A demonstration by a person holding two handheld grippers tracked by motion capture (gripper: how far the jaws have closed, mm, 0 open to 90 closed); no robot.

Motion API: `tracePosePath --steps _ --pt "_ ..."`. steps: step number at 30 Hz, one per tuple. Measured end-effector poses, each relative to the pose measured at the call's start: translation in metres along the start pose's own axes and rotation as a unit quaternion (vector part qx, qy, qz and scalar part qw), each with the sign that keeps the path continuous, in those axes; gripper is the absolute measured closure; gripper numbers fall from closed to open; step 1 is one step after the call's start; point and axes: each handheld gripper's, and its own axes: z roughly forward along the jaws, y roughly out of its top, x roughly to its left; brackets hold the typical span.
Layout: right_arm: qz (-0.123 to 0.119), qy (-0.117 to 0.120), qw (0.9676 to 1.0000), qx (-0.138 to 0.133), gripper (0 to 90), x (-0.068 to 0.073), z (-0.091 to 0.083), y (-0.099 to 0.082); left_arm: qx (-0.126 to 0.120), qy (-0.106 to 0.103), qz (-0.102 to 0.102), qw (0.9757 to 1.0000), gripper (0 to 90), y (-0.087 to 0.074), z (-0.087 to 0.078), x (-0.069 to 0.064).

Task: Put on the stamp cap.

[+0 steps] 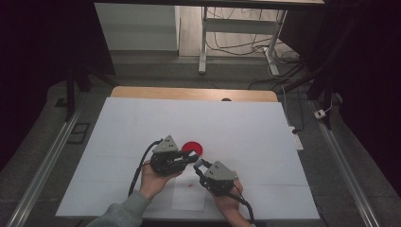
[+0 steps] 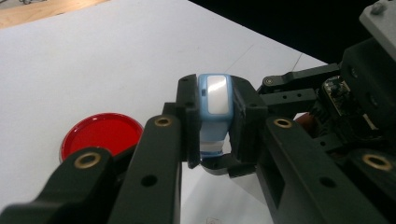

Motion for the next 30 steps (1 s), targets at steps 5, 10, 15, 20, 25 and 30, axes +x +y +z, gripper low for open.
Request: tracePosePath --steps 5,10,15,20,25,30 --pt "-0.001 -0.002 1.0000 -0.002 65.0 0.0006 0.0002 0.0002 0.000 -0.001 0.001 1.0000 75.6 -0.0004 0.0005 -0.0001" --pt "0.002 -0.003 1.0000 -0.002 65.0 0.0007 0.0004 0.0000 0.001 -0.002 0.001 1.0000 75.6 -0.0007 0.0008 0.0001" --pt "0.003 -0.002 1.0000 -0.004 65.0 -0.0002 0.0000 0.0002 0.004 -0.004 0.001 1.0000 75.6 -0.0013 0.0023 -0.0002" --pt "0.003 -0.003 1.0000 -0.003 65.1 0.0000 -0.0002 0.0002 0.005 -0.005 0.001 1.0000 75.6 -0.0018 0.0028 0.0001" --pt "0.001 -0.005 1.0000 0.000 65.1 0.0005 -0.0002 0.0002 0.008 -0.006 0.002 0.9999 75.7 -0.0020 0.0034 0.0003" --pt "-0.003 -0.008 1.0000 0.005 65.2 0.0010 0.0005 -0.0003 0.010 -0.006 0.002 0.9999 75.7 -0.0033 0.0047 0.0005"
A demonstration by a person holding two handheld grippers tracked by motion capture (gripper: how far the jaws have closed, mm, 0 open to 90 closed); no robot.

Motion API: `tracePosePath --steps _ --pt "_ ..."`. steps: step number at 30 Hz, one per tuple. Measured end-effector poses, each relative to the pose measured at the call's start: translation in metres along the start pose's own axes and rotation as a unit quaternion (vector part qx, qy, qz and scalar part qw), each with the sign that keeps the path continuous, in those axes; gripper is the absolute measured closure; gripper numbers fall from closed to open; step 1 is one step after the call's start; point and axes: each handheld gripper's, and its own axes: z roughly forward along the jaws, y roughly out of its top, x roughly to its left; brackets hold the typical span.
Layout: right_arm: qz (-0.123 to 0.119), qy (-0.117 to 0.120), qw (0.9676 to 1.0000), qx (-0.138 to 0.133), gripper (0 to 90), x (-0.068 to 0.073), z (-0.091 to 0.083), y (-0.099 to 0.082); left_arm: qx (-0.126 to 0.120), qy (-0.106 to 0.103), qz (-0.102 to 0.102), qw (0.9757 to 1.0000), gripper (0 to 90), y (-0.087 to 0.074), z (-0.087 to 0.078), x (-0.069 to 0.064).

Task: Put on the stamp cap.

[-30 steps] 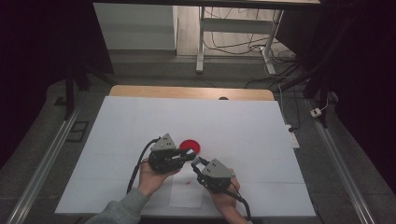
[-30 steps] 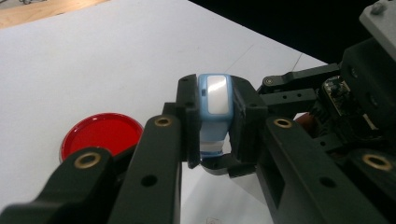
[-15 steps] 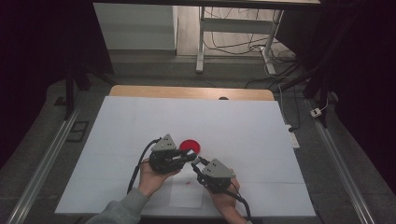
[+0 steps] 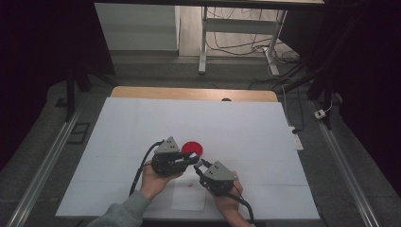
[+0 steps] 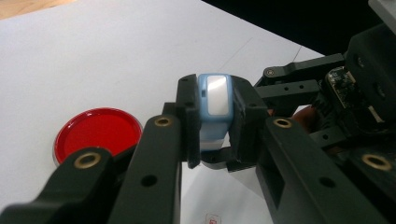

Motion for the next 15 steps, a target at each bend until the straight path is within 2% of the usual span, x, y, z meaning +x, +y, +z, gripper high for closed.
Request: tracePosePath --steps 15 --pt "-0.022 -0.003 0.9998 0.001 65.3 0.0015 -0.0008 0.0001 0.006 -0.009 -0.004 0.9999 75.8 -0.0020 0.0011 0.0020"
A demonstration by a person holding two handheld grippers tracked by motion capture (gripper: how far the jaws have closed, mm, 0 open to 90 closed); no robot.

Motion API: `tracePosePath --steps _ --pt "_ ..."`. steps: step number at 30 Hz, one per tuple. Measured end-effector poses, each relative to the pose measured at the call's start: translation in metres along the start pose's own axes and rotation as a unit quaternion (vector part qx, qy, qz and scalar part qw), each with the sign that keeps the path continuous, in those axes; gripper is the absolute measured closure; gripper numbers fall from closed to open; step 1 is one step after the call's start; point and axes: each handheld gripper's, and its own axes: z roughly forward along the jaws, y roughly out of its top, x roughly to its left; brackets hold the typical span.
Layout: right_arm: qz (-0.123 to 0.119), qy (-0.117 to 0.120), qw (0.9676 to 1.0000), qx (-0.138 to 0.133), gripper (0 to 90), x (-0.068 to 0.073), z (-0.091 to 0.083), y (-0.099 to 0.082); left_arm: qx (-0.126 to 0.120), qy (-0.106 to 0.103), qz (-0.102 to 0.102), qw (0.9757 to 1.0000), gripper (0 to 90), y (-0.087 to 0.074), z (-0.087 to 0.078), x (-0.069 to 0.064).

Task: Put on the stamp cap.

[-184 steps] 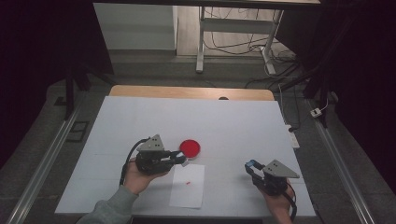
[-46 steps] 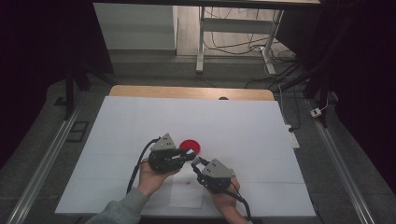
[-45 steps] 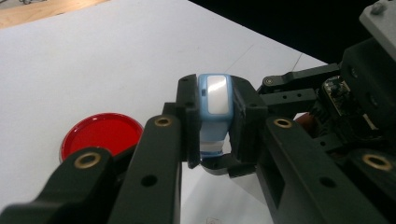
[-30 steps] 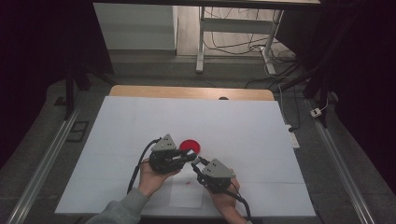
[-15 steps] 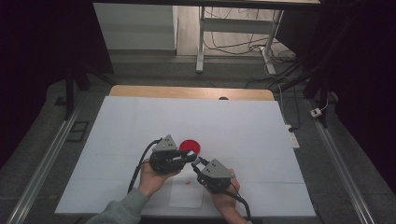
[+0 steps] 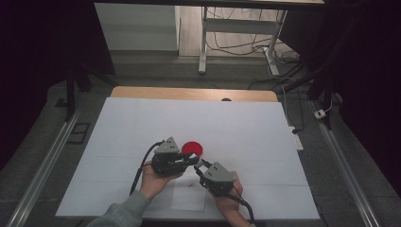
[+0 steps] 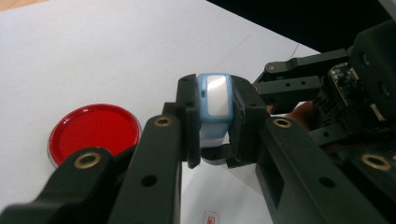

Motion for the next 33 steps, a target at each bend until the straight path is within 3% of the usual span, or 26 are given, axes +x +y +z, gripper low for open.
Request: tracePosePath --steps 13,33 --pt "-0.012 -0.003 0.9999 0.010 65.3 0.0023 -0.0014 0.0023 0.002 0.001 -0.001 1.0000 76.0 -0.0048 0.0039 -0.0017" --pt "-0.011 0.021 0.9996 0.012 59.6 -0.0040 -0.0001 0.0004 -0.012 0.002 0.000 0.9999 75.7 -0.0033 0.0005 -0.0007"
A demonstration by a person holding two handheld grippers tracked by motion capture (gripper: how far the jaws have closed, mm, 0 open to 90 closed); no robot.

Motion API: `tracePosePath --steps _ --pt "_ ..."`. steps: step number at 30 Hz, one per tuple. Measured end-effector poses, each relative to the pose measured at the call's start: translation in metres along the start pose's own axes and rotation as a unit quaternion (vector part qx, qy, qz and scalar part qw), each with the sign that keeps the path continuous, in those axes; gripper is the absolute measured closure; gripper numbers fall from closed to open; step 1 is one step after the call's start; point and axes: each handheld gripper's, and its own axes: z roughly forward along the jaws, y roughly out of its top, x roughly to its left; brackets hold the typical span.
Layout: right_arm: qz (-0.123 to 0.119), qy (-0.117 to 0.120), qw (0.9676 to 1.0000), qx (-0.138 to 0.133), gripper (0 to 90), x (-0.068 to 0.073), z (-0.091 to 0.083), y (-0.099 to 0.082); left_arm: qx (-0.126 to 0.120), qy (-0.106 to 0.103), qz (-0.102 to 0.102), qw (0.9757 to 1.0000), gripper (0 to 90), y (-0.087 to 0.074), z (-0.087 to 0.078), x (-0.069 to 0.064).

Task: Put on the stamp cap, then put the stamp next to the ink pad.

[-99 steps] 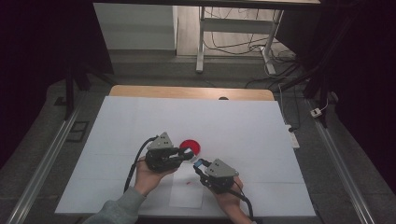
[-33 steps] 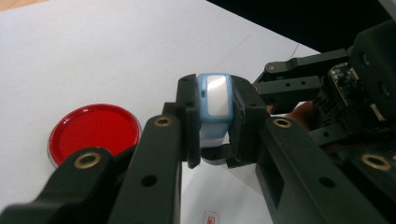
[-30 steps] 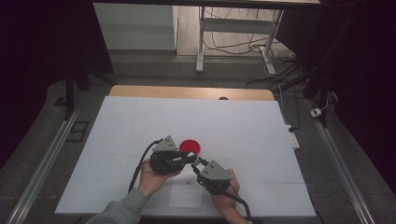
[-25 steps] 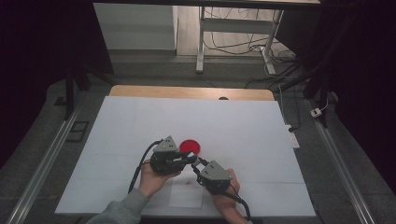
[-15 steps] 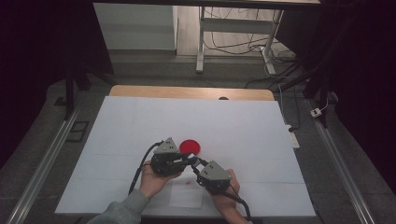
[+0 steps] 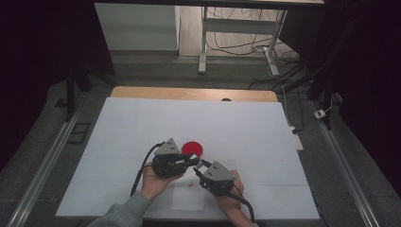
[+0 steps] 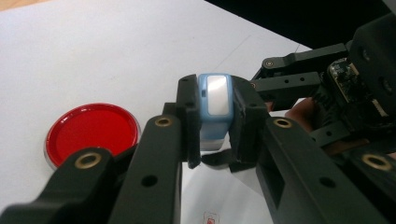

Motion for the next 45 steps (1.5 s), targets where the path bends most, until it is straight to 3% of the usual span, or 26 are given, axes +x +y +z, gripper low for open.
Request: tracePosePath --steps 9,13,20,24,32,45 --pt "0.016 0.026 0.9995 -0.003 52.9 -0.006 -0.002 -0.002 -0.011 0.000 0.000 0.9999 75.7 0.002 -0.006 0.003" --pt "0.030 0.050 0.9983 -0.003 50.0 -0.011 -0.004 -0.004 -0.020 0.004 0.000 0.9998 75.7 0.003 -0.012 0.006" --pt "0.048 0.065 0.9967 0.001 48.5 -0.023 -0.014 -0.009 -0.034 0.007 0.011 0.9993 75.7 0.005 -0.023 0.011" --pt "0.064 0.067 0.9957 -0.001 48.3 -0.031 -0.018 -0.011 -0.035 0.010 0.014 0.9992 75.7 0.006 -0.027 0.013" --pt "0.071 0.056 0.9958 0.009 47.7 -0.044 -0.026 -0.018 -0.027 0.004 0.012 0.9995 75.7 0.007 -0.031 0.017" --pt "0.082 0.044 0.9955 0.021 47.8 -0.066 -0.042 -0.032 -0.011 0.019 0.014 0.9997 75.7 0.005 -0.035 0.026"
